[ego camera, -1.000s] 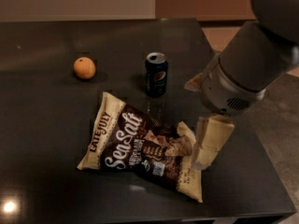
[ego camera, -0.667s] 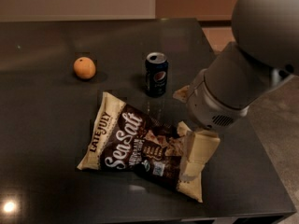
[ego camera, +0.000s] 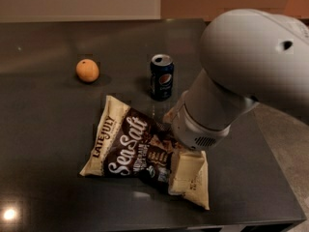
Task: Pick brown chip bag
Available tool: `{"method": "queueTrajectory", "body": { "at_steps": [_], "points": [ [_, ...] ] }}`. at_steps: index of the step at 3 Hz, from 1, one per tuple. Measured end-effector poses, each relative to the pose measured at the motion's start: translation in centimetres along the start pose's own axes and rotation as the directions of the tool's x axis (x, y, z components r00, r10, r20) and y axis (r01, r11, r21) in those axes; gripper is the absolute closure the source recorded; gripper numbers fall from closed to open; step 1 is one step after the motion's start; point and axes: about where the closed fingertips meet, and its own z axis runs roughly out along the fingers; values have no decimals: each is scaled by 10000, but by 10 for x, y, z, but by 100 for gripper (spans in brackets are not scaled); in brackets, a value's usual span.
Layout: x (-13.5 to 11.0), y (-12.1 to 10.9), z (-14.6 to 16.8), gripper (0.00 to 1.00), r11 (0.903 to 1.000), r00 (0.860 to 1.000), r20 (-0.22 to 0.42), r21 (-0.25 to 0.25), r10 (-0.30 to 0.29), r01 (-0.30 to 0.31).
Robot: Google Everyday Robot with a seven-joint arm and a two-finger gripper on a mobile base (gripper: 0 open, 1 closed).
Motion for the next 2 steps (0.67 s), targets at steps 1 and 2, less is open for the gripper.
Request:
{"method": "queueTrajectory", "body": {
  "at_steps": [1,2],
  "points": [
    [-5,5,7,39,9998,10000,-92,-209,-19,17],
    [-11,10,3,63,9994,9999,-100,-322,-139,136]
  ]
}}
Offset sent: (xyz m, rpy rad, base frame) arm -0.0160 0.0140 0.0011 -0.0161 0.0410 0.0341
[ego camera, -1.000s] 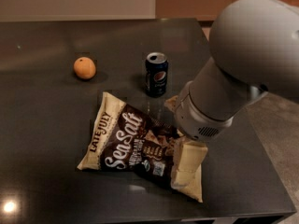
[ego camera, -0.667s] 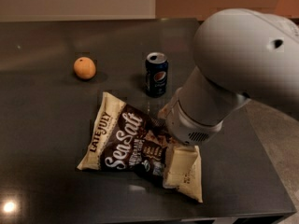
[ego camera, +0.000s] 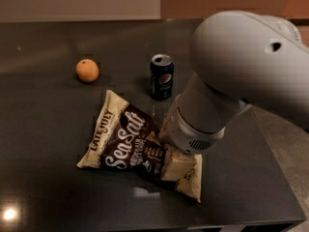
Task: Pick brown chip bag
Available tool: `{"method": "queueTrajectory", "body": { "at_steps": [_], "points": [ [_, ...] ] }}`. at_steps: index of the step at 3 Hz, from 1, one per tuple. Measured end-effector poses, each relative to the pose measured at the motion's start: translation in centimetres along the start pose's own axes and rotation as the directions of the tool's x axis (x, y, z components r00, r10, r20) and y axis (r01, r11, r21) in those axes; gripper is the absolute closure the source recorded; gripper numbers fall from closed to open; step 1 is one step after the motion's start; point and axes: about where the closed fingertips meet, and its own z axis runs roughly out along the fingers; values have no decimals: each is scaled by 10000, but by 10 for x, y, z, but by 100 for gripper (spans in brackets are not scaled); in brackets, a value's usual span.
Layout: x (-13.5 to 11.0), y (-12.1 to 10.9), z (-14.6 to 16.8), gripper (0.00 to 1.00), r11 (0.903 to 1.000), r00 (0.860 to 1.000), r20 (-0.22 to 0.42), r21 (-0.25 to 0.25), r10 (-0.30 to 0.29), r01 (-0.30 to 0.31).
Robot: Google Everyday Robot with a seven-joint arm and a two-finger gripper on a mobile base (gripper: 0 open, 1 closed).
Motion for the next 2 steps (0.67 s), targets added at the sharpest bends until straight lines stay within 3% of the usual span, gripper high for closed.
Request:
{"method": "queueTrajectory", "body": {
  "at_steps": [1,2],
  "points": [
    [-12,3,-18,85,9991,9991,154,-129,-396,398],
    [-25,2,-45,100,9941,9941,434,-401,-992,1010]
  ]
}}
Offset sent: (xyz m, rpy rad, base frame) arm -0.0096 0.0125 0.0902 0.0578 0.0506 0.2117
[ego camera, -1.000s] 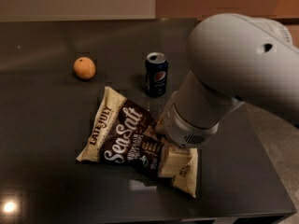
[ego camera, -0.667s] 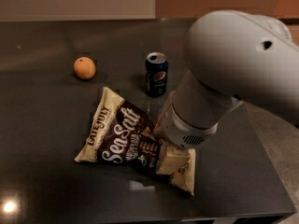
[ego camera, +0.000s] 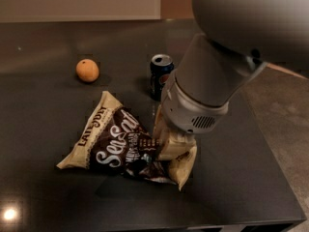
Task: Pick brown chip bag
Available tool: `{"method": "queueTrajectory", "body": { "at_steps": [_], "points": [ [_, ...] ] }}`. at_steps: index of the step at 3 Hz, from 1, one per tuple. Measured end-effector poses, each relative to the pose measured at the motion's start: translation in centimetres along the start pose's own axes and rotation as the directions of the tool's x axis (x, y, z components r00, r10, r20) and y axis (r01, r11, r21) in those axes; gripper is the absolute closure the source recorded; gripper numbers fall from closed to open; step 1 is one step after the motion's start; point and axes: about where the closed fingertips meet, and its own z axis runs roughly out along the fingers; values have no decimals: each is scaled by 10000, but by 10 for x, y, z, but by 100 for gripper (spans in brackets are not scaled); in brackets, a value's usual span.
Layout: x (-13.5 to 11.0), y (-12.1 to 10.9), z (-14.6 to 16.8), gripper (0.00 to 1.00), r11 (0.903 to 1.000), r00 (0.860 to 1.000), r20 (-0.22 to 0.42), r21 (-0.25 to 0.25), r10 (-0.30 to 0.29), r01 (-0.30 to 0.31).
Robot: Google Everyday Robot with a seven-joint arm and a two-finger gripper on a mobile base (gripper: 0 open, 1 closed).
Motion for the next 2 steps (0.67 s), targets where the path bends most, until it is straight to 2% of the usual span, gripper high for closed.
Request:
{"method": "queueTrajectory", "body": {
  "at_steps": [1,2],
  "points": [
    [-12,-2,-31,100,9977,9979,39,-219,-642,643],
    [-21,-5,-61,100,9934,9933,104,-35,-1147,1147]
  ]
}}
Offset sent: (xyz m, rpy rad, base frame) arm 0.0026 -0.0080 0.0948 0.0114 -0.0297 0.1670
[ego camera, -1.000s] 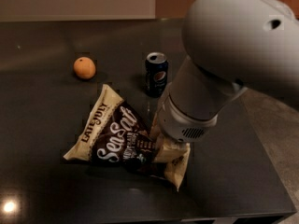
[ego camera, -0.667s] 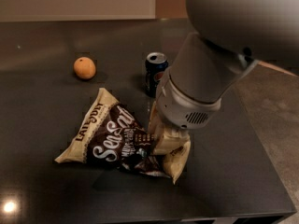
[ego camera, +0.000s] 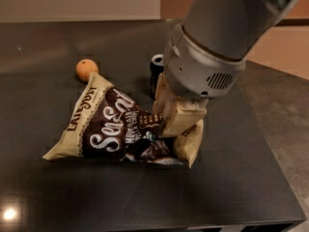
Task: Pick brown chip bag
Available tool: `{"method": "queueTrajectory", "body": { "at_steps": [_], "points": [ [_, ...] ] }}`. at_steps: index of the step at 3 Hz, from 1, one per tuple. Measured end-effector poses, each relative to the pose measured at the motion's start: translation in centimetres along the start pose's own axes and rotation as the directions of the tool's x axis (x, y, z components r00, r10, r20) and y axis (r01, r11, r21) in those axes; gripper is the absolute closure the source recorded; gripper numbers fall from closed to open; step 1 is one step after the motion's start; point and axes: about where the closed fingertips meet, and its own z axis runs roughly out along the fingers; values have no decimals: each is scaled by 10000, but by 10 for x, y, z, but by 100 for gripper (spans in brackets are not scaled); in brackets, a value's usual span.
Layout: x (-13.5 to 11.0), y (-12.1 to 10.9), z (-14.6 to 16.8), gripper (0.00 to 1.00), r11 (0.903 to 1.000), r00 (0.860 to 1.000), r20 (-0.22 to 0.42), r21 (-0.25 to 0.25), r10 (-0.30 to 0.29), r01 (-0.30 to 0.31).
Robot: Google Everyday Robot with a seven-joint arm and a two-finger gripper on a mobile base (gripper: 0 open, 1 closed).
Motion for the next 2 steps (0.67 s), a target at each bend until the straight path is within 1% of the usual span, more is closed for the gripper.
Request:
{"method": "queueTrajectory", "body": {
  "at_steps": [1,2],
  "points": [
    [-14,-7,-36,100,9964,9990,36,725,-445,441],
    [-23,-6,-44,100,9928,9983,10,1050,-582,577]
  ]
}}
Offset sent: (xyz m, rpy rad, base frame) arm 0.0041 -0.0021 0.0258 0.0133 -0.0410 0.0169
